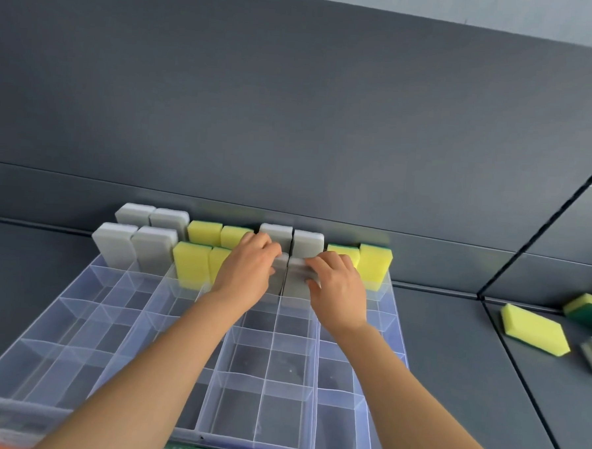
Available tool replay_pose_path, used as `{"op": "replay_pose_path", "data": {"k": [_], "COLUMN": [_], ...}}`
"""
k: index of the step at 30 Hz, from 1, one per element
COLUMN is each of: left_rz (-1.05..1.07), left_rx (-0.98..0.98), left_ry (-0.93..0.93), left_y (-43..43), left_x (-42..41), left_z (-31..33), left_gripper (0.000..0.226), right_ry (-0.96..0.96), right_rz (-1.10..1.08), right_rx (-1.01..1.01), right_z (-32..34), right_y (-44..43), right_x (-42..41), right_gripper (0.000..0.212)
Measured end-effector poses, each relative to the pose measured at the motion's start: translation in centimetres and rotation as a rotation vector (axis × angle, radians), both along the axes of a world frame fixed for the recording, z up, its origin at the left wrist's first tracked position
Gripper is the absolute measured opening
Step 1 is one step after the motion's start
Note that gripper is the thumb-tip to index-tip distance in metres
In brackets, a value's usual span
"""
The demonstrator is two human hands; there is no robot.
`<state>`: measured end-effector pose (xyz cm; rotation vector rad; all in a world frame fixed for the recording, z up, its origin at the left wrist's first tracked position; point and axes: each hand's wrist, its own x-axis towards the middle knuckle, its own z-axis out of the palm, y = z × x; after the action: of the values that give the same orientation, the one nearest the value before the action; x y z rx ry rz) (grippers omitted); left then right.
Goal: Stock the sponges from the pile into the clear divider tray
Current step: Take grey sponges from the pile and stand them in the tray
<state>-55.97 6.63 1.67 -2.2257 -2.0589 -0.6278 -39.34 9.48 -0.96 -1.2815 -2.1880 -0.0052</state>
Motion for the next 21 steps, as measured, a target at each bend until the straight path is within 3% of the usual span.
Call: {"op": "replay_pose_path", "data": {"k": [13,21], "left_rz": [-0.039,-0.190], "left_rx": [0.111,0.182], "left_ry": [0.129,0.176], "left_y": [-1.3,-2.0], "left_x": [0.5,5.0], "left_z": [0.0,0.3], "left_gripper": [0.032,0.038], "right_ry": [-0.040,-0.117], "right_rz": [-0.073,-0.240], "right_rx": [-0.031,-0.047], "right_z": [0.1,0.2], "right_y": [-2.1,-4.9], "right_x": [1.3,6.4], "right_gripper": [0.050,0.047]}}
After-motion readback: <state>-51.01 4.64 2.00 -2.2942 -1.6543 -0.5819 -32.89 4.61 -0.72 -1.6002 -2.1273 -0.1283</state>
